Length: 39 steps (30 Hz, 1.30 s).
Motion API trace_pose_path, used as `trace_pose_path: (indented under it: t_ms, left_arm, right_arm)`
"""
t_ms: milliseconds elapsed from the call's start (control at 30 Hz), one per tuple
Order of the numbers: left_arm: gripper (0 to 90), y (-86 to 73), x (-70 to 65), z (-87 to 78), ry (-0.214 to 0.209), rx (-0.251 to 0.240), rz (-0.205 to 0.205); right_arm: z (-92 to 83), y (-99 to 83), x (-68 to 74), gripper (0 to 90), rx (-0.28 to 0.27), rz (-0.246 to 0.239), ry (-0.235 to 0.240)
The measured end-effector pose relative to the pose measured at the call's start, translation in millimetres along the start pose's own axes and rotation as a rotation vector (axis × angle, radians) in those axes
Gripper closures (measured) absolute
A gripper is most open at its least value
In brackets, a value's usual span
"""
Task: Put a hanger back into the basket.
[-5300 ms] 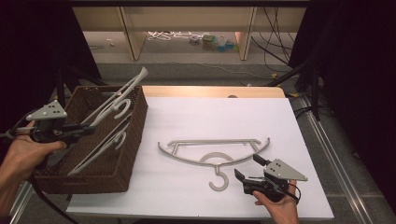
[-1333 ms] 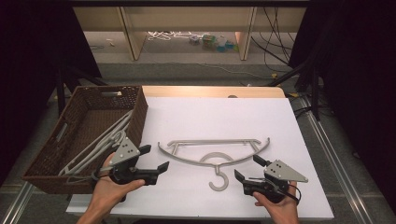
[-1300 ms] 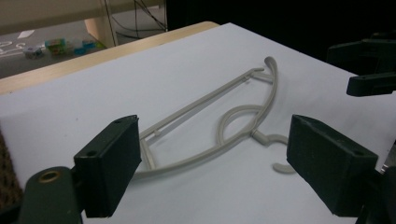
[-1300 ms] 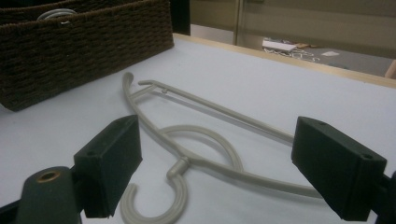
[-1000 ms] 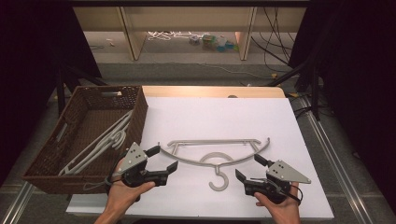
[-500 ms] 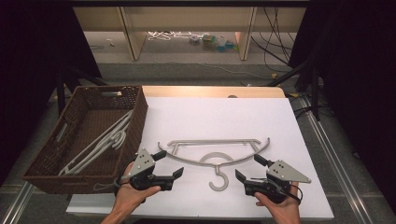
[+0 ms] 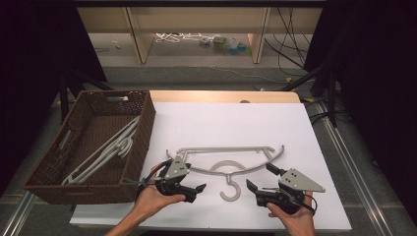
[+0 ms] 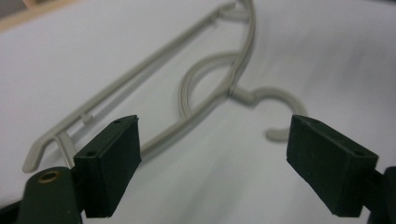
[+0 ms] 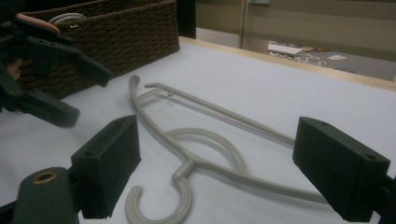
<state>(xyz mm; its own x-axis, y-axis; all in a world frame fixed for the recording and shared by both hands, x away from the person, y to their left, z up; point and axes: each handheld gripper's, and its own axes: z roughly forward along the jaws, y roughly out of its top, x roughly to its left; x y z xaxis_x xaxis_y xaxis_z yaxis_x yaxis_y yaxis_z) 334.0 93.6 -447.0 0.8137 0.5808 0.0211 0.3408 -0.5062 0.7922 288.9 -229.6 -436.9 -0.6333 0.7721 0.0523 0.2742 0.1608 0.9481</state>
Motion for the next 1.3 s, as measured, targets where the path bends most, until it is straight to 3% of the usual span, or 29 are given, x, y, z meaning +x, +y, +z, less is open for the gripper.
trace_pose_path:
  t_ms: [33, 67, 133, 367, 400, 500, 567, 600, 667, 733, 800, 900, 1067, 1267, 1300]
  left_arm:
    - [18.8, 0.0, 0.0, 0.0, 0.0, 0.0, 0.0]
    - [18.8, 1.5, 0.5, 5.1, 0.017, 0.032, 0.034]
    - [19.3, 4.1, 2.2, 11.9, 0.0, 0.075, 0.058]
    - [19.0, 19.1, 14.6, 28.9, -0.014, 0.131, 0.092]
    - [21.8, 22.9, 16.4, 32.6, 0.02, 0.135, 0.123]
    - [23.2, 25.8, 17.4, 37.6, 0.031, 0.163, 0.139]
    - [23.3, 29.2, 18.9, 42.8, -0.002, 0.211, 0.138]
    - [23.0, 32.6, 19.7, 49.7, -0.012, 0.244, 0.156]
    - [24.9, 34.1, 19.8, 53.3, -0.004, 0.251, 0.174]
    - [23.9, 36.7, 21.1, 60.3, -0.028, 0.316, 0.214]
    - [27.5, 37.8, 23.1, 68.4, -0.059, 0.355, 0.219]
    - [29.2, 40.1, 26.1, 71.5, -0.05, 0.365, 0.231]
    - [34.0, 39.9, 30.4, 79.7, -0.085, 0.398, 0.218]
    - [38.3, 41.8, 30.5, 85.0, -0.118, 0.425, 0.237]
    - [39.8, 42.6, 30.3, 86.0, -0.127, 0.427, 0.223]
  right_arm:
    - [0.0, 0.0, 0.0, 15.9, 0.0, 0.0, 0.0]
    - [0.4, 0.0, 0.0, 15.9, -0.001, -0.001, 0.001]
    - [0.8, 2.4, 0.9, 15.9, 0.022, -0.021, -0.01]
    - [-0.6, 2.3, 4.4, 16.1, 0.02, -0.026, -0.004]
    - [-0.4, 2.0, 3.9, 16.1, 0.031, -0.019, -0.009]
    - [0.5, 1.9, 3.1, 16.1, 0.025, -0.025, -0.011]
    - [1.6, 1.2, 2.9, 16.1, 0.015, -0.019, 0.005]
    - [0.5, 1.4, 1.9, 16.1, 0.027, -0.024, -0.007]
    - [0.8, 1.9, 2.3, 16.1, 0.022, -0.023, -0.011]
    - [1.5, 1.4, 3.1, 16.2, 0.02, -0.021, 0.001]
    - [1.3, 1.7, 3.5, 16.2, 0.025, -0.021, 0.005]
    - [1.4, 1.8, 3.5, 16.3, 0.024, -0.022, 0.006]
    - [1.0, 1.5, 2.5, 16.3, 0.03, -0.024, -0.004]
    - [1.0, 1.5, 2.6, 16.3, 0.04, -0.028, -0.003]
    - [0.3, 1.7, 3.2, 16.3, 0.043, -0.031, -0.004]
